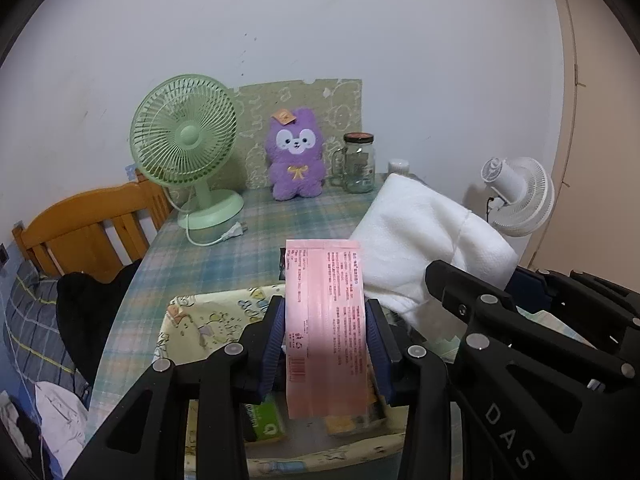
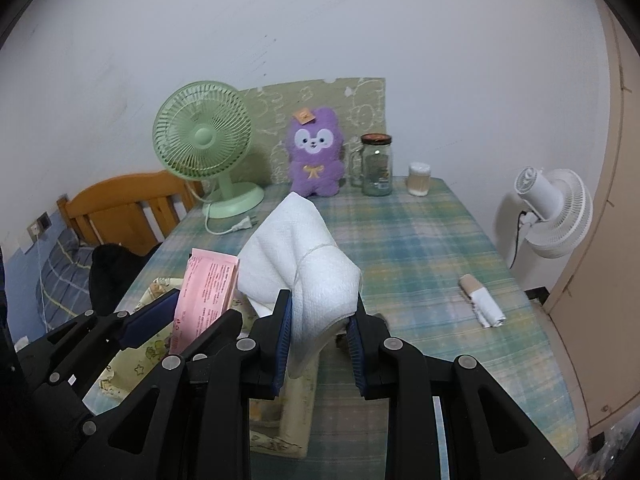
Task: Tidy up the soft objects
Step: 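Carry pink packet with left gripper while right gripper carries towel over box, then lower pink packet with left gripper while right gripper lowers towel into box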
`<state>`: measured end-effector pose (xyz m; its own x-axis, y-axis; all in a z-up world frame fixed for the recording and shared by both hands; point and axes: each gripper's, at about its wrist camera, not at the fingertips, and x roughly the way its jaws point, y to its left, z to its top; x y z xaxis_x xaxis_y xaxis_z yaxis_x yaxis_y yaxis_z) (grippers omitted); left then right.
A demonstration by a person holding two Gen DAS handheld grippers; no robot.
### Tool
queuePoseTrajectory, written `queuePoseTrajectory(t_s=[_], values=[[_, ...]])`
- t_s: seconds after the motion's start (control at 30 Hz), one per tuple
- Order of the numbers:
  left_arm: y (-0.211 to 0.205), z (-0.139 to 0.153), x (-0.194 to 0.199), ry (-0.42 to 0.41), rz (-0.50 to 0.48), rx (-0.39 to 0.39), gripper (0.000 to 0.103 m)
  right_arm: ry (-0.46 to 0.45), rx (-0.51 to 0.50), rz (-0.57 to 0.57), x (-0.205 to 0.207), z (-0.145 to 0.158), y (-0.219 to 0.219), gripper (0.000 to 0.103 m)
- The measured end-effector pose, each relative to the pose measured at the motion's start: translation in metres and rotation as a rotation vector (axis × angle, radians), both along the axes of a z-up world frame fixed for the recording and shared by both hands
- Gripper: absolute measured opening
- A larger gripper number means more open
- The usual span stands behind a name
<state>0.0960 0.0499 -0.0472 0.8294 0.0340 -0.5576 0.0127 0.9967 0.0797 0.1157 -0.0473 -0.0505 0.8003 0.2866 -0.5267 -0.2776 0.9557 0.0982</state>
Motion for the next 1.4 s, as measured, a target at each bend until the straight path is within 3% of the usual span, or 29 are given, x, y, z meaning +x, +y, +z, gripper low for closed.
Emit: queuePoseTrajectory(t_s=[0.57, 0.97, 1.07, 1.27, 1.4], values=[[0.04, -0.029, 0.009, 0.065, 0.047, 0.003, 0.04, 0.069, -0.019, 0.079, 0.009, -0.028, 0.045, 0.029], [0.058, -0.058, 0.016, 0.13, 0.068, -0.036, 0.041, 0.121, -0.062, 0.114, 0.016, -0.051, 0.062, 0.029], [0.06, -0.061, 0.016, 0.14, 0.077, -0.033, 0.06, 0.135, -0.064, 0.122, 0.017, -0.056, 0.065, 0.029], [0.059, -0.064, 0.017, 0.163, 0.072, 0.016, 0.064, 0.157, -0.051, 0.122, 0.019, -0.061, 0.066, 0.029], [0.06, -0.065, 0.018, 0.172, 0.092, 0.045, 0.078, 0.161, -0.052, 0.136, 0.019, -0.062, 0.068, 0.029]])
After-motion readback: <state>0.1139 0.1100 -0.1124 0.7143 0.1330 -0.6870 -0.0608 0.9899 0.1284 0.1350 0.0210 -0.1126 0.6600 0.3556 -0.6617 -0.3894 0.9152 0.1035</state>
